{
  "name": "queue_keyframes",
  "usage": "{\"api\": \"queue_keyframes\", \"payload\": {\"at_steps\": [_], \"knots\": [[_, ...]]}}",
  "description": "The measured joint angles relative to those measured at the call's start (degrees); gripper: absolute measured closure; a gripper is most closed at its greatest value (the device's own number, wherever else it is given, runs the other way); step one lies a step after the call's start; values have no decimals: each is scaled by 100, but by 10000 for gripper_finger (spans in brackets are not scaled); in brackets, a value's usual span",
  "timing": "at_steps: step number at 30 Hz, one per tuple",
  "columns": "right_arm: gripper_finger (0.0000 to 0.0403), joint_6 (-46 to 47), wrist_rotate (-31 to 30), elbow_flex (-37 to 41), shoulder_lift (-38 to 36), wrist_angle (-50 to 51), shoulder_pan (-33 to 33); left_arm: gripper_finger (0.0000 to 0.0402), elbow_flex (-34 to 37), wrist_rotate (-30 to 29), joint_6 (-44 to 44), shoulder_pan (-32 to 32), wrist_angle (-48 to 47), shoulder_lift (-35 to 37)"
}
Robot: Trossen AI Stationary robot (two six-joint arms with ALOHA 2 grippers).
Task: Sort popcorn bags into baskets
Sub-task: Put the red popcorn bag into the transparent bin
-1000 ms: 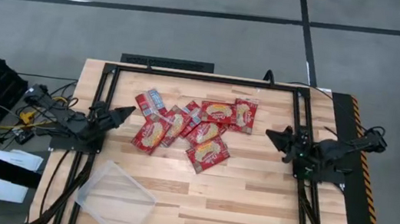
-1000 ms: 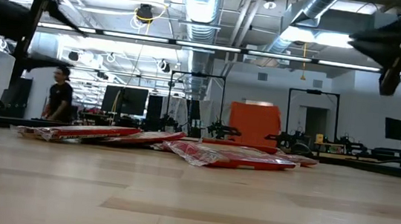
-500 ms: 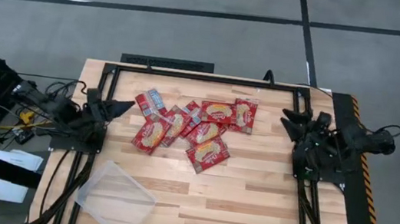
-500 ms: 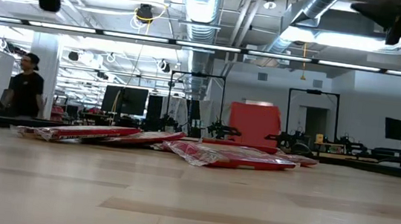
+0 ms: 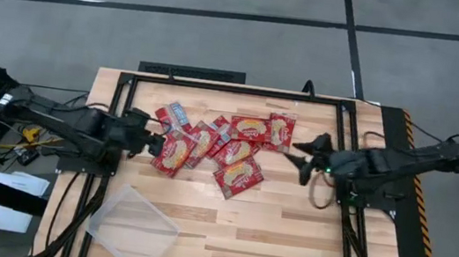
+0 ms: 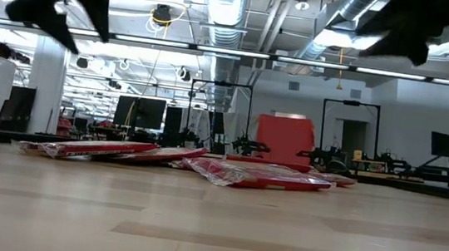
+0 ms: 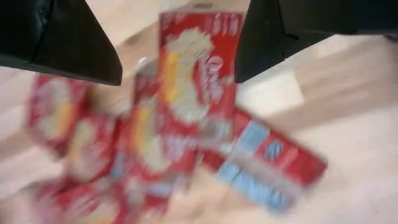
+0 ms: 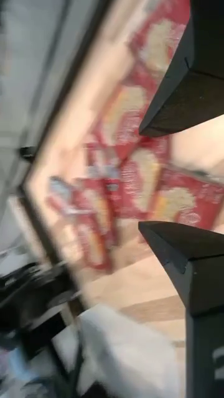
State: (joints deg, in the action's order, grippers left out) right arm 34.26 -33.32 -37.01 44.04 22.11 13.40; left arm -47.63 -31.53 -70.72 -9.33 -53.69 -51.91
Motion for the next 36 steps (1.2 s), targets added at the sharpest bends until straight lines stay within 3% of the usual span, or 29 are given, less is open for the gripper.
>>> {"api": "queue_keyframes", "payload": {"at_steps": [3, 9, 13, 17, 22, 27, 33, 36], "knots": [[143, 213, 376, 0, 457, -35, -156, 102, 423, 732, 376, 489, 340, -211], [143, 237, 928, 0, 1120, -277, -290, 102, 1431, 1525, 1155, 1513, 1521, -76], [143, 191, 954, 0, 1397, -569, -303, 102, 2197, 2196, 1567, 2128, 2952, 95], [143, 173, 986, 0, 1580, -781, -300, 102, 2813, 2380, 1682, 2563, 3754, 34], [143, 176, 1090, -2, 1733, -993, -300, 102, 3207, 2473, 1624, 2732, 3853, -142], [143, 177, 1092, 0, 1845, -1138, -309, 102, 3606, 3346, 1703, 2726, 5240, -306], [143, 190, 1090, -11, 2007, -1317, -342, 105, 3997, 3662, 1475, 2728, 5929, -687], [143, 188, 1090, 2, 2008, -1297, -342, 132, 4167, 3789, 1443, 2728, 6399, -945]]}}
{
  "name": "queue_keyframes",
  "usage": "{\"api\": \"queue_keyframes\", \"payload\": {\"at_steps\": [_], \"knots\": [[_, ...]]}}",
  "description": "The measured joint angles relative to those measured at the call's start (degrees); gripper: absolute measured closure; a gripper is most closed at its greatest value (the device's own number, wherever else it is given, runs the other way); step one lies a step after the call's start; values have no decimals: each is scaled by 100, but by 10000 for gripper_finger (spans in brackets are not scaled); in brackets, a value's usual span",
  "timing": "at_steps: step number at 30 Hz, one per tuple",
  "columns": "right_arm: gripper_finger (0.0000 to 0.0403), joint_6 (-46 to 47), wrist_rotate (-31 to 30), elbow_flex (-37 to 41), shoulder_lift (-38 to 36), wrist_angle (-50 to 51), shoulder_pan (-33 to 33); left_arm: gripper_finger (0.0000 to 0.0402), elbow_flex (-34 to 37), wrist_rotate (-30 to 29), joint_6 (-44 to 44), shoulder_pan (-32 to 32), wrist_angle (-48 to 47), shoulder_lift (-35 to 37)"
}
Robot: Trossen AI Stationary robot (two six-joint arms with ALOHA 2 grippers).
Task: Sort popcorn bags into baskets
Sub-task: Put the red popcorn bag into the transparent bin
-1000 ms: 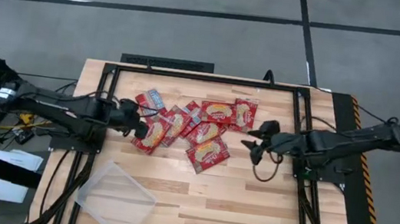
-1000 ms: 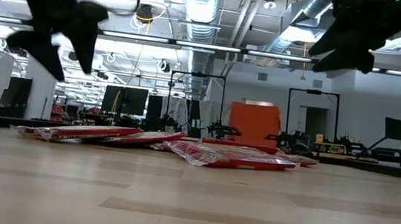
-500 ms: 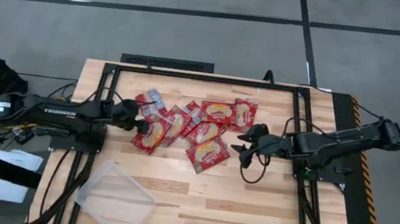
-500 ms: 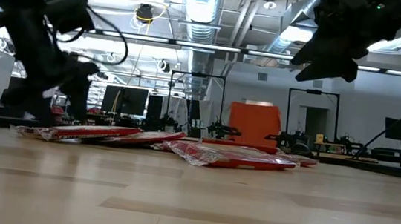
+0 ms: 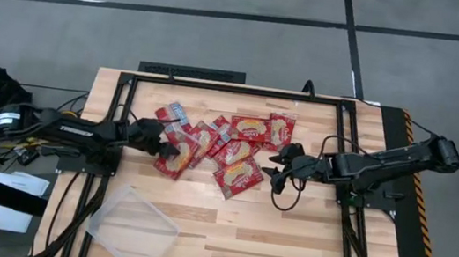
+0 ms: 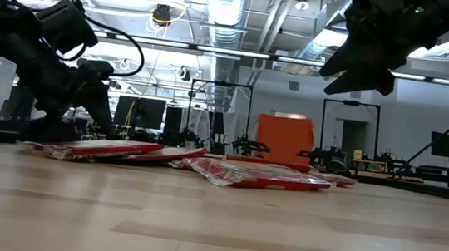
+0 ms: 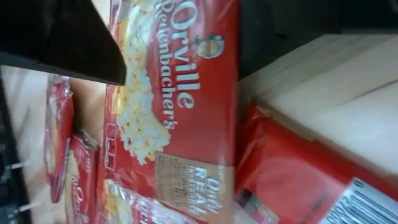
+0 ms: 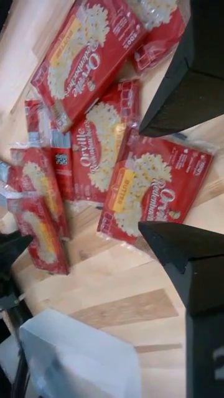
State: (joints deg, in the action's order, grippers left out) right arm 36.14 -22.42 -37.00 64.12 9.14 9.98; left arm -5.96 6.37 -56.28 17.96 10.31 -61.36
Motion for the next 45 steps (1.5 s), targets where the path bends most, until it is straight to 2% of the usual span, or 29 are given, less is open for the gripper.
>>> {"api": "queue_keyframes", "payload": {"at_steps": [6, 10, 12, 17, 22, 26, 31, 34, 37, 41, 45], "knots": [[143, -18, -13, -2, -4, 18, -88, 255, 107, -57, 137, -14, 518, -420], [143, -21, -10, -3, -4, 21, -158, 353, 107, -32, 244, -17, 529, -440], [143, -31, -14, -2, -4, 20, -197, 385, 107, -45, 185, -17, 538, -442], [143, -45, -15, -2, -4, 22, -234, 394, -117, -32, -80, -2, 280, -372], [143, -67, -15, -2, -4, 28, -232, 397, -730, 251, -320, -13, -206, -57], [143, -78, -15, -2, -4, 63, -232, 399, -1387, 310, -280, -50, -910, 201], [143, -78, -13, -2, -4, 92, -232, 399, -2373, 324, -327, -355, -2309, 484], [143, -79, -13, -2, -4, 102, -232, 400, -2993, 201, -558, -857, -2849, 682], [143, -174, -15, -2, -4, 130, -232, 401, -3492, -299, -994, -1706, -2983, 829], [143, -210, -12, -2, -4, 152, -234, 401, -3855, -1676, -1989, -3296, -3139, 851], [143, -209, -13, -2, -4, 177, -236, 401, -3869, -3273, -3472, -4927, -3387, 684]]}}
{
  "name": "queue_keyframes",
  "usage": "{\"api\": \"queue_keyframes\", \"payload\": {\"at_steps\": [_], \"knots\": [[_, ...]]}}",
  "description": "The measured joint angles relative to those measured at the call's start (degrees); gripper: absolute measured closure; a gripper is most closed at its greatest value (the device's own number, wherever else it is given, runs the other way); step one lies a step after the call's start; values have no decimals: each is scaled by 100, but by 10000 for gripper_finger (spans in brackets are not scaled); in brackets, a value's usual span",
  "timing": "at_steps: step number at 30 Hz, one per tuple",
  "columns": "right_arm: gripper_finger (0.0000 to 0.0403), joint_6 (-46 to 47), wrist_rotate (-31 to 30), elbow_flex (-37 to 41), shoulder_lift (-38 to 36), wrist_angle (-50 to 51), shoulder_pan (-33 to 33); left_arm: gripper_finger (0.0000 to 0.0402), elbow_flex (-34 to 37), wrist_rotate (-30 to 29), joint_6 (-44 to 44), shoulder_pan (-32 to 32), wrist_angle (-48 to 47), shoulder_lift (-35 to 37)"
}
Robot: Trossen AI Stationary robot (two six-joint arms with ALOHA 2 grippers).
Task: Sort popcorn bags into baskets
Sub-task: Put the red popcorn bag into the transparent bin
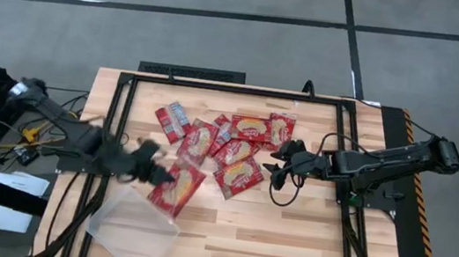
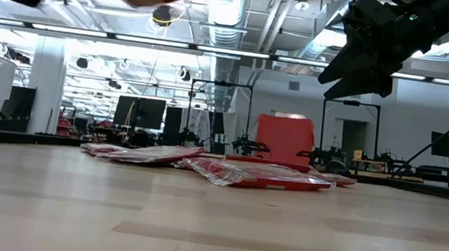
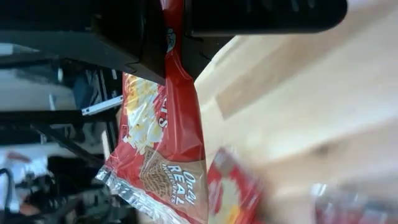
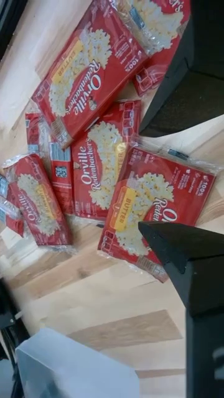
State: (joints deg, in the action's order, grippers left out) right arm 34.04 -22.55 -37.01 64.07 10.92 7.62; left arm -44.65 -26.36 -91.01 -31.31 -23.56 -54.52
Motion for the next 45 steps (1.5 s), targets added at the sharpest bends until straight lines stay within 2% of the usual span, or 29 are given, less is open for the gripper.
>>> {"api": "queue_keyframes", "payload": {"at_steps": [2, 4, 8, 13, 18, 23, 29, 33, 41, 45], "knots": [[143, -2, 0, 0, 0, -10, 0, 401, -2, -536, -734, -709, -272, -131], [143, -5, 4, 0, -1, -5, -17, 401, -2, -786, -1296, -1270, -334, -309], [143, -7, 4, 0, -2, 9, -87, 401, -2, -730, -2019, -2078, -391, -629], [143, -5, 9, 0, -2, 15, -184, 401, -4, -488, -2807, -2589, -411, -1190], [143, -4, 15, 0, -2, 15, -184, 397, -4, -86, -3352, -2743, -152, -1820], [143, 2, 15, 0, -2, 15, -184, 396, -6, 45, -3405, -2810, 352, -2287], [143, 2, 9, 0, -2, 15, -184, 395, -6, 199, -3638, -2813, 163, -2685], [143, 2, 9, 0, -2, 13, -184, 382, -6, 247, -3914, -2799, -16, -2822], [143, 2, 12, 0, -2, 4, -184, 372, -6, 209, -3735, -2767, 92, -2855], [143, 2, 13, 0, -2, 0, -184, 337, -6, 207, -3729, -2754, 121, -2855]]}}
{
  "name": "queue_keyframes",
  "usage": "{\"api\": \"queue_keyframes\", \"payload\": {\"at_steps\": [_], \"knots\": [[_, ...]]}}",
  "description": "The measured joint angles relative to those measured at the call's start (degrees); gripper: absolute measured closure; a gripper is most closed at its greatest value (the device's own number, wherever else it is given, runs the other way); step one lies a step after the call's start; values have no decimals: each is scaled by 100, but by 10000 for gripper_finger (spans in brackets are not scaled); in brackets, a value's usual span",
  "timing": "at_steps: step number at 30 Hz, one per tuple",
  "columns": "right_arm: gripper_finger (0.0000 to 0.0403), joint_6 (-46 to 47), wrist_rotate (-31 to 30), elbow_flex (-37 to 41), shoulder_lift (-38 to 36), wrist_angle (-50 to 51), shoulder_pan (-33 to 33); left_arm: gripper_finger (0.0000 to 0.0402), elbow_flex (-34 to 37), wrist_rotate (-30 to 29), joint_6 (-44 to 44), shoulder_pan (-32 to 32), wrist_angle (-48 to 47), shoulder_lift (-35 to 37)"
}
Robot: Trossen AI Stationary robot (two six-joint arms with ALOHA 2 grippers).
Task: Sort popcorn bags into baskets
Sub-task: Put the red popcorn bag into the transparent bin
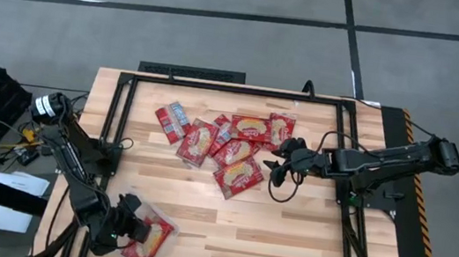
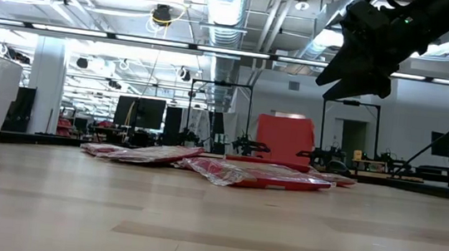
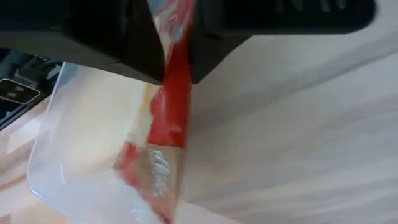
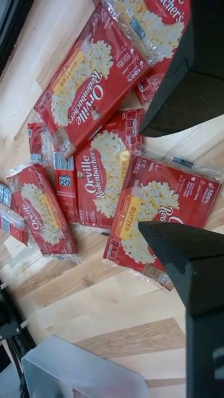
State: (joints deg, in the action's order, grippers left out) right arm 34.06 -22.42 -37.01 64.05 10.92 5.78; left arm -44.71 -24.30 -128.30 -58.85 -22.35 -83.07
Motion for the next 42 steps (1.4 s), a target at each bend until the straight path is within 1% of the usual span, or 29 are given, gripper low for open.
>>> {"api": "queue_keyframes", "payload": {"at_steps": [2, 7, 10, 13, 16, 19, 21, 23, 26, 28, 30, 32, 35, 37, 40, 42], "knots": [[143, 0, 0, 0, 0, -4, 0, 306, 0, -15, 18, 7, 0, 2], [143, -2, 0, 0, 0, -38, 0, 215, 0, -18, 13, 97, 110, 66], [143, -36, 0, 0, 0, -145, 0, 163, 0, -19, 71, 231, 173, 298], [143, -214, 0, 0, 0, -277, 0, 123, 0, -32, 266, 373, 130, 696], [143, -349, 1, 0, 0, -384, -35, 97, -2, -45, 400, 486, -74, 1192], [143, -357, -2, 0, 0, -375, -92, 89, -2, -108, 506, 595, -206, 1713], [143, -369, -1, 0, 0, -379, -145, 89, -2, -419, 519, 687, -335, 2071], [143, -369, 0, 0, 0, -404, -234, 89, -4, -813, 733, 906, -471, 2412], [143, -323, 0, 0, 0, -415, -400, 88, -7, -1016, 1415, 1566, -842, 2856], [143, -266, 3, 0, 0, -416, -521, 88, -7, -1002, 2010, 2211, -1175, 3043], [143, -260, 0, 0, 0, -416, -634, 88, -7, -864, 2782, 2912, -1402, 3136], [143, -260, 0, 0, 0, -417, -736, 88, -7, -570, 3663, 3677, -1642, 3143], [143, -262, 2, 0, 0, -415, -853, 88, -7, -121, 4913, 4831, -1738, 2977], [143, -262, 3, 0, 0, -414, -902, 88, -7, 80, 5632, 5500, -1695, 2800], [143, -262, 3, 0, 0, -413, -942, 88, -4, 417, 6535, 6274, -1442, 2403], [143, -262, 3, 0, 0, -407, -962, 88, -4, 764, 7075, 6647, -1083, 2091]]}}
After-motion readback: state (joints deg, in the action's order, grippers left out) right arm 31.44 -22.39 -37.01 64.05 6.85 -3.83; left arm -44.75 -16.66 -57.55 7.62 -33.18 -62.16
